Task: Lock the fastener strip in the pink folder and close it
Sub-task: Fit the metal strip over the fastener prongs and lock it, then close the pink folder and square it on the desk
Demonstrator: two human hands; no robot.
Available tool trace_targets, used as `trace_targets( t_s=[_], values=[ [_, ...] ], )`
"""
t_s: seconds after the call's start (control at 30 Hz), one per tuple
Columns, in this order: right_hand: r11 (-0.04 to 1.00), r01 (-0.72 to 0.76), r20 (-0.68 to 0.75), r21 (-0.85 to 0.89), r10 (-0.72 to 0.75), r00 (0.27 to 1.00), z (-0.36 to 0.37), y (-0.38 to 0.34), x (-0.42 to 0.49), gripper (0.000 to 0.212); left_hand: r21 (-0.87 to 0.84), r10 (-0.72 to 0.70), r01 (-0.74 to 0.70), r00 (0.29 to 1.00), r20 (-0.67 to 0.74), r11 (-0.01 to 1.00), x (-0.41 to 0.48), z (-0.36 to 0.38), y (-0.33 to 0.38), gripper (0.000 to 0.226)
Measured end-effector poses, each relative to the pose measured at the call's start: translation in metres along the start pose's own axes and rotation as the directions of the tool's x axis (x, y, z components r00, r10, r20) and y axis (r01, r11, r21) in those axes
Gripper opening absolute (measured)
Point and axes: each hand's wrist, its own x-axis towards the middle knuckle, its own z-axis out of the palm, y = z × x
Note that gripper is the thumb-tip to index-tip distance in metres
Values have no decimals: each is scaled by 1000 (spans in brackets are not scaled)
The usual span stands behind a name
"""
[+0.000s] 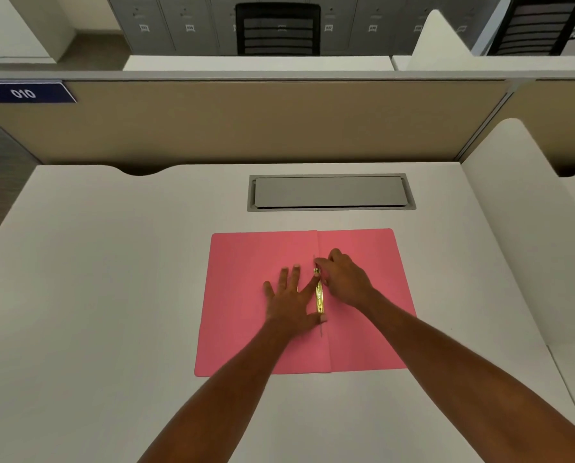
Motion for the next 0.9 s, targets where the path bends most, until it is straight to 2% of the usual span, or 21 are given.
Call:
trace_targets(
  t_s=[0.17,0.33,0.47,0.57,0.63,0.73,0.8,0.9],
  values=[
    [1000,-6,61,19,5,998,-3,-3,-5,63,-3,19,-19,999,29,1000,-3,-4,-1,117],
    [974,-111,68,196,100,993,7,-6,-26,72,-85,75,-73,997,16,994,-10,-10,-13,124],
    [941,-86,6,328,89,996,23,-12,-53,68,-198,127,-133,991,-46,971,-19,-19,-31,117],
    [925,-61,-34,374,80,996,35,-14,-71,62,-352,124,-158,985,-117,923,-31,-18,-45,103],
    [910,-74,-24,408,92,995,44,-17,-81,65,-418,54,-132,980,-194,899,-42,-11,-50,90],
    [918,-98,14,385,100,995,53,-17,-91,72,-480,-157,-2,943,-292,878,-63,6,-55,74],
    [938,-86,19,336,85,996,55,-17,-94,74,-526,-319,113,892,-320,843,-81,18,-58,66],
    [952,-77,23,297,73,997,55,-19,-95,75,-549,-549,334,784,-290,766,-109,35,-63,59]
  ],
)
